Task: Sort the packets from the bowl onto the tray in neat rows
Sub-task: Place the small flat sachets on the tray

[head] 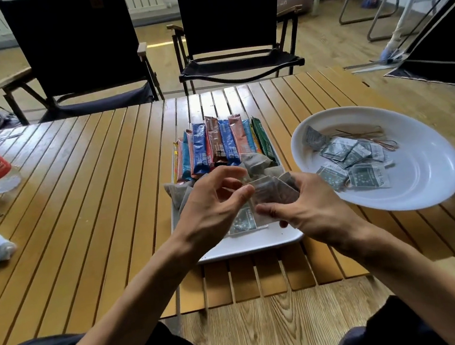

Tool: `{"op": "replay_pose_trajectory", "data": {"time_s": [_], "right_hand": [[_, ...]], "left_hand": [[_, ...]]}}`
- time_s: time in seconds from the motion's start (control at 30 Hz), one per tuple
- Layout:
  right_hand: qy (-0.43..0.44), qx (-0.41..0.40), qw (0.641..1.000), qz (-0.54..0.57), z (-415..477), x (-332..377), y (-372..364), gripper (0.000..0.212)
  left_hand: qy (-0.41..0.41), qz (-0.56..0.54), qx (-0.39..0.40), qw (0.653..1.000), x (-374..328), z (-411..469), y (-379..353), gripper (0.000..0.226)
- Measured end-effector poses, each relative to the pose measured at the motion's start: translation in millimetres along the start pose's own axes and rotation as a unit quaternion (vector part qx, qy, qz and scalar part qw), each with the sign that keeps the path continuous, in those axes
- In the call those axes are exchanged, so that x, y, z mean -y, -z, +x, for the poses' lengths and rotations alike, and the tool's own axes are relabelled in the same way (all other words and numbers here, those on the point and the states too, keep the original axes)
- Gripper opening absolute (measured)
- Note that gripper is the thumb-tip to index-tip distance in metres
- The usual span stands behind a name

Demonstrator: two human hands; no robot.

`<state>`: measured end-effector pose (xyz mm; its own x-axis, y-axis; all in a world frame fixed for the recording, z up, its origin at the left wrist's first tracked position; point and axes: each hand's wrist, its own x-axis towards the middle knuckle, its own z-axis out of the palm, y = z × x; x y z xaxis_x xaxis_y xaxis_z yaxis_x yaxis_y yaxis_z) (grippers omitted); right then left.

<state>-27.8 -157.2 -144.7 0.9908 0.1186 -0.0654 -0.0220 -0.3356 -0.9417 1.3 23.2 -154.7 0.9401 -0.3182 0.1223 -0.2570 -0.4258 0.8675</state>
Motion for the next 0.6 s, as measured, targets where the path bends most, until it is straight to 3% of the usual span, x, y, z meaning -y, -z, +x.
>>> {"op": "replay_pose_trajectory", "data": {"time_s": [0.1,0.27,0.43,0.6], "right_hand": [[0.009,0.011,0.999,-0.042,1.2,-0.3,4.2,0.028],[0.024,0.012,0.995,-0.097,2.8,1.0,21.7,0.026],[0.048,0.006,0.985,-0.166,-2.2,1.1,27.6,0.033],[0.042,-0.064,0.979,-0.190,-0.6,-11.2,32.5,0.015]], "left_hand": [[-0.007,0.006,0.018,1.000,-1.5,0.8,1.0,0.013],[0.033,-0.095,0.027,0.995,1.4,1.3,-5.7,0.011],[-0.079,0.108,-0.012,0.991,17.3,3.0,-18.1,0.010],[-0.138,0.254,-0.006,0.957,31.0,2.4,-26.0,0.013]]}}
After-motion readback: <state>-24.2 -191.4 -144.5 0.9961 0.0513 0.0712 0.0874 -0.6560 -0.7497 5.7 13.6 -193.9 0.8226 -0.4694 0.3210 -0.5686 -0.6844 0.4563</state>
